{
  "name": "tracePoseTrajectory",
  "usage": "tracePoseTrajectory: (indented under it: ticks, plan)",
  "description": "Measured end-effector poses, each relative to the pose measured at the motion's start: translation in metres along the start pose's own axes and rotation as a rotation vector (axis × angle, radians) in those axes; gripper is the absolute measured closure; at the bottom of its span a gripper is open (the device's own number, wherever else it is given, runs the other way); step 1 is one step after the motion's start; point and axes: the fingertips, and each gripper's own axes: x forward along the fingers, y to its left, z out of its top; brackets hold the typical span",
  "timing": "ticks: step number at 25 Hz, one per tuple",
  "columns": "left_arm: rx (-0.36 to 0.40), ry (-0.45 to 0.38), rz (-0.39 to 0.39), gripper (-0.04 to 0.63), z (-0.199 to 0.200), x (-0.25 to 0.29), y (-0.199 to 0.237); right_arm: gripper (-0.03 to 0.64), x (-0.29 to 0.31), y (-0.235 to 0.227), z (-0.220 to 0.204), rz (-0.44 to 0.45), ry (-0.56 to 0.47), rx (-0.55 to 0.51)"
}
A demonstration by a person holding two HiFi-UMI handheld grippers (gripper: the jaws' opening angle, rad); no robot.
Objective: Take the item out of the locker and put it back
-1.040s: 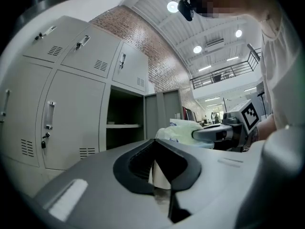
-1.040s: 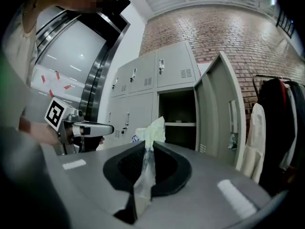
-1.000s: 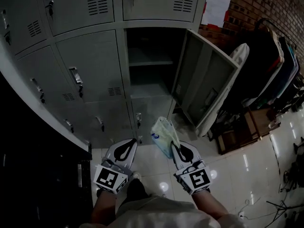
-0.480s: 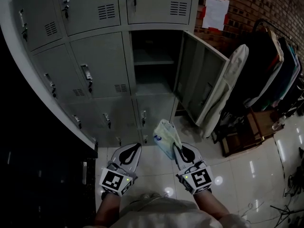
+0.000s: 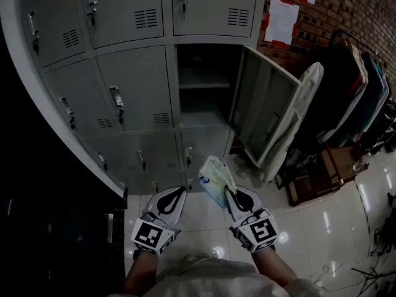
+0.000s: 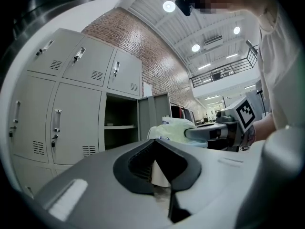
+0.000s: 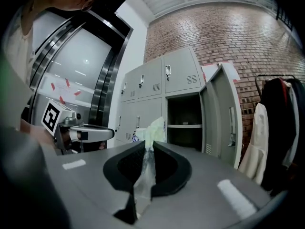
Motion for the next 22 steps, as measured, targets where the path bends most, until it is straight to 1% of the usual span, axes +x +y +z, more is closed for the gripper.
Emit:
tracePoseTrajectory:
  ticks: [6,9,15,18,22]
  plan:
    - [-0.011,-0.005,0.023,0.591,-0.001,0.001,0.014,0.609,0.006,-0.005,-0.006,-0.011,0.009,-0.002]
    - [-0.013,-0.007,0.028,0.591,0.004,0.006,0.016,0.609,0.008,-0.011,-0.005,-0.013,-0.002,0.020]
    - [-0.003,-0.011,0.036,0.591,0.001,0.024,0.019,0.609,0.013,-0.028,-0.010,-0.021,0.009,0.007]
    - [-0.017,-0.011,0.043,0.591,-0.002,0.032,0.028,0.609,0.022,-0.036,-0.017,-0.025,0.024,0.012]
    - [-0.046,-0.003,0.028,0.591,-0.011,0.052,0.047,0.609,0.042,-0.054,-0.016,-0.046,0.022,0.000]
